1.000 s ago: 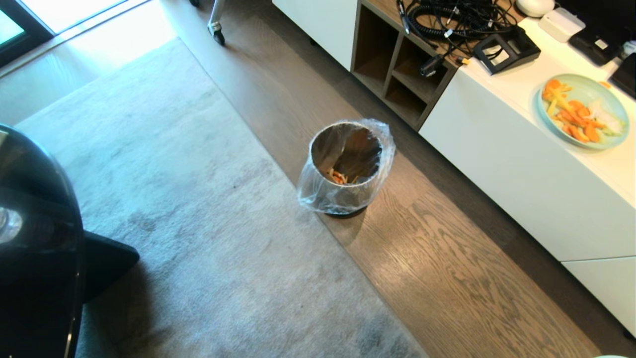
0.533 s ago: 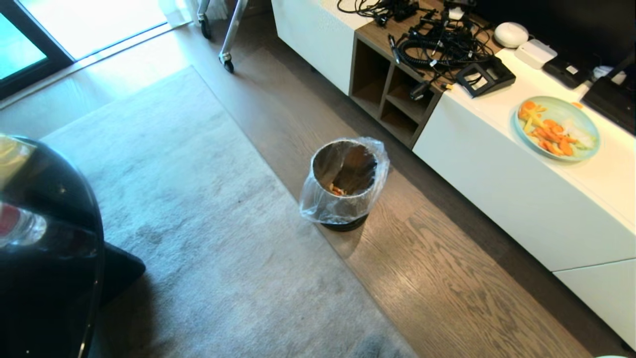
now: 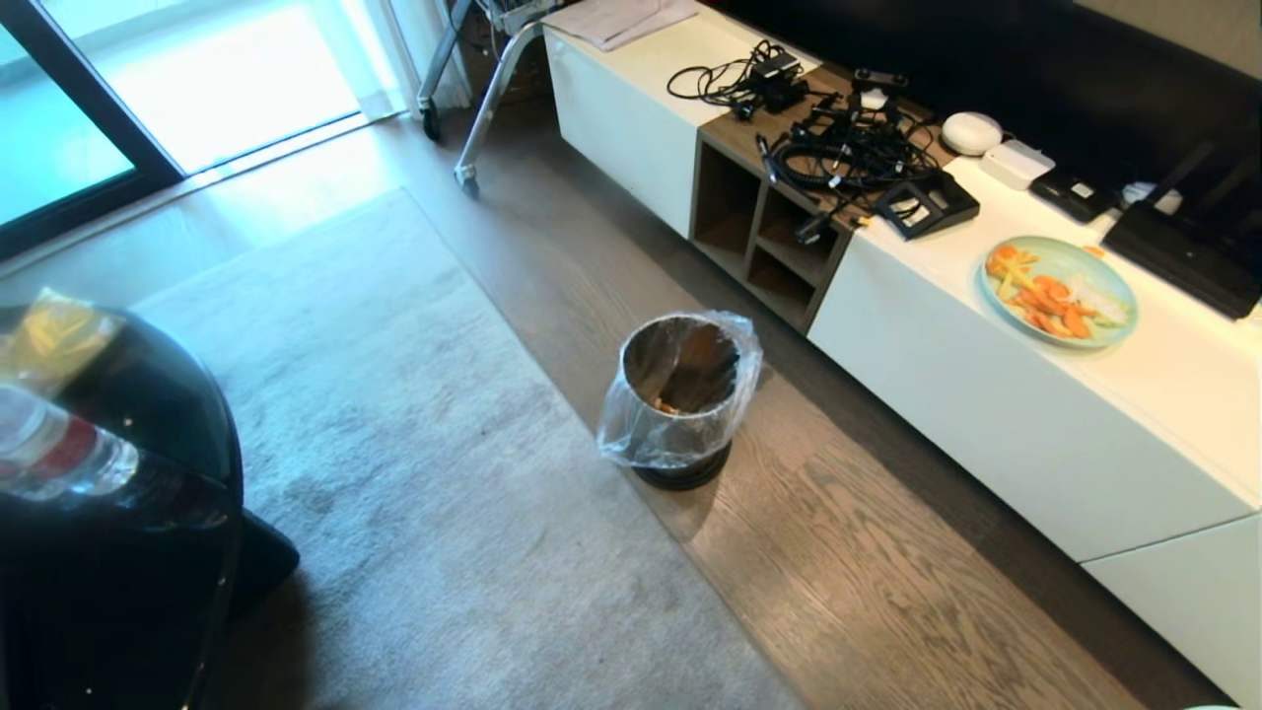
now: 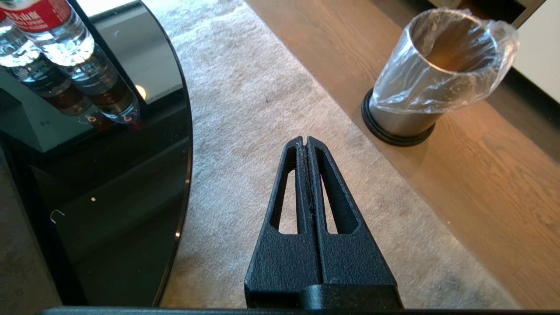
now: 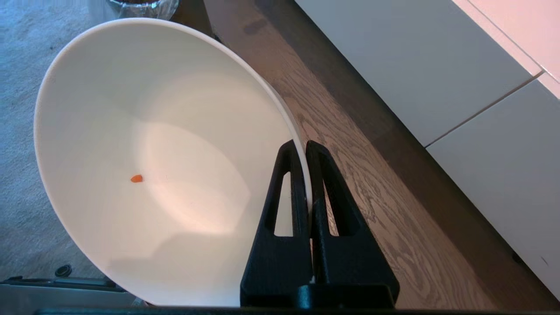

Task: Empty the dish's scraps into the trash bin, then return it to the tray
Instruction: Put the bowl back to the table

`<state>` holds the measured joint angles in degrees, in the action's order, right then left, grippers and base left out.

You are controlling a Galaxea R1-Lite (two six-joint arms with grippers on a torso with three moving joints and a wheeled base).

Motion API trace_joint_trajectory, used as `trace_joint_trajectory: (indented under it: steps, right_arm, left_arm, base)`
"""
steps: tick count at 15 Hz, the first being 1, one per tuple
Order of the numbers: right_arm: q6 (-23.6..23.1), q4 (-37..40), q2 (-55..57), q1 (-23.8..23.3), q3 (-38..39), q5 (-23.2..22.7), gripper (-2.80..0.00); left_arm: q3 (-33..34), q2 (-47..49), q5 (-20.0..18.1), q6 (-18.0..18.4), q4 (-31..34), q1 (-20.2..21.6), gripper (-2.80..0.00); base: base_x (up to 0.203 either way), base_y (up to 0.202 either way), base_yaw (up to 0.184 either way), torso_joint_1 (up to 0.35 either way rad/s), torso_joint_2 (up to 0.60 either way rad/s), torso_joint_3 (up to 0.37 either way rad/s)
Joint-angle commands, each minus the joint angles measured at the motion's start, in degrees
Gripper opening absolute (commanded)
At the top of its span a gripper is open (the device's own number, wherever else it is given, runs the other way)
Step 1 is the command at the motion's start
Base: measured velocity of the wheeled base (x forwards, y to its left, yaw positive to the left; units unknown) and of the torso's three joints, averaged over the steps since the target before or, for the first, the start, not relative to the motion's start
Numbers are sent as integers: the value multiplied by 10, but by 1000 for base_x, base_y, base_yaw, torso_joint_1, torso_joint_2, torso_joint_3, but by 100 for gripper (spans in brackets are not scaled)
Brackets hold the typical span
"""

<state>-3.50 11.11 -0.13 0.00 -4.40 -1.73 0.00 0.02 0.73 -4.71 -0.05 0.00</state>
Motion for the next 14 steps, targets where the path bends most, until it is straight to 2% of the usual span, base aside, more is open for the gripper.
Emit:
trace_joint_trajectory:
  steps: [1,14]
  right_arm:
    - [0,1,1,0,0,0,-280]
    - [0,1,1,0,0,0,-280]
  left_arm:
    - [0,0,0,0,0,0,-280]
    - [0,0,0,0,0,0,-280]
  base:
    - [0,0,0,1,5,195]
    - [0,0,0,1,3,203]
